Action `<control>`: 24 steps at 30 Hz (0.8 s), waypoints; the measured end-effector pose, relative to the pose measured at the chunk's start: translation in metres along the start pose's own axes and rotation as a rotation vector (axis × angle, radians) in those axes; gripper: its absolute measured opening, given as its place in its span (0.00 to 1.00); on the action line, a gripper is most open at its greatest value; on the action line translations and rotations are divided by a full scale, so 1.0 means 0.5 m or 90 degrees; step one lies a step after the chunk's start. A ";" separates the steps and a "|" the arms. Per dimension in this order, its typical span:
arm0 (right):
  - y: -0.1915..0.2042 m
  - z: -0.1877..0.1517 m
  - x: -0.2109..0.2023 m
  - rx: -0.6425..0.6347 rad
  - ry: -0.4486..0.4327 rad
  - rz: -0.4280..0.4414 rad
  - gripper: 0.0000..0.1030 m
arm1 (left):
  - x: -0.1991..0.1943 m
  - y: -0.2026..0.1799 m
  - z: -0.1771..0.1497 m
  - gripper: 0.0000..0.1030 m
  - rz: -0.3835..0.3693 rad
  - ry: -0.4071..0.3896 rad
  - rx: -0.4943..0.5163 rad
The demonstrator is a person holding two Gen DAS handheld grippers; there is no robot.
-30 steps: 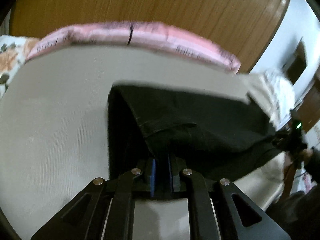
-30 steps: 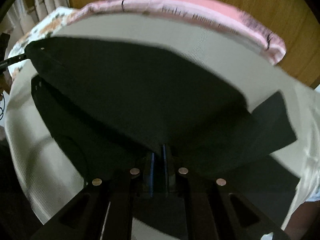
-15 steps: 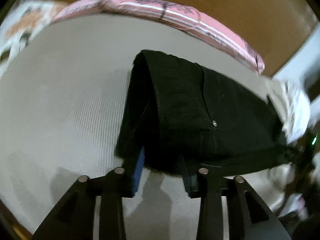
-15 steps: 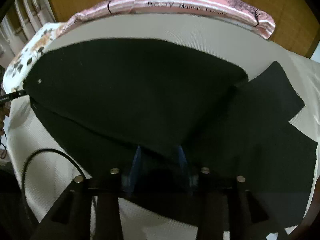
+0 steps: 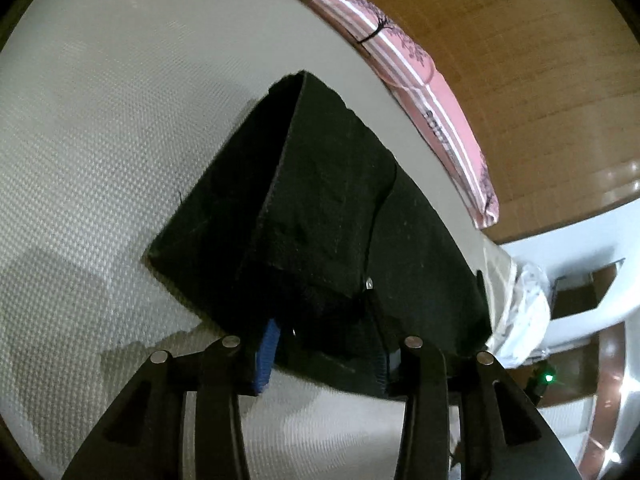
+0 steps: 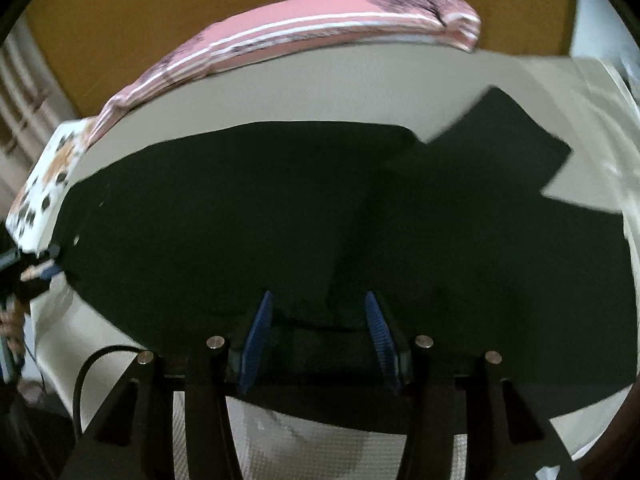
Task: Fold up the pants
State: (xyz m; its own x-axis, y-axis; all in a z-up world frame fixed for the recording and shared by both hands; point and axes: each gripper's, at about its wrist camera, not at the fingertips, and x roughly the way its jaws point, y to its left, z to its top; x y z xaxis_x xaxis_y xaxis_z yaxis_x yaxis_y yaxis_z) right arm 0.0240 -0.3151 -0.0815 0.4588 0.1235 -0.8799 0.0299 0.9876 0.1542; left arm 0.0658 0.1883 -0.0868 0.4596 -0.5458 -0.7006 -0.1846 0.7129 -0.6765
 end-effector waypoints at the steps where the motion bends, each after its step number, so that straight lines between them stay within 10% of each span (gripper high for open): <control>1: -0.009 0.000 0.002 0.011 -0.002 0.001 0.45 | 0.000 -0.007 0.000 0.27 0.015 -0.009 0.013; 24: -0.276 0.051 0.049 0.376 -0.106 0.070 0.35 | 0.017 -0.023 0.000 0.23 0.105 -0.004 0.052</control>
State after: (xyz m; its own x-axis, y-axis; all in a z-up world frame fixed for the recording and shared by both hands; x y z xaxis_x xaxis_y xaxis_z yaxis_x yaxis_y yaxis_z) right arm 0.0539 -0.4507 -0.1127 0.6177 0.1580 -0.7704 0.4384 0.7441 0.5041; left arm 0.0718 0.1755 -0.0850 0.4350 -0.4158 -0.7987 -0.1874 0.8257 -0.5320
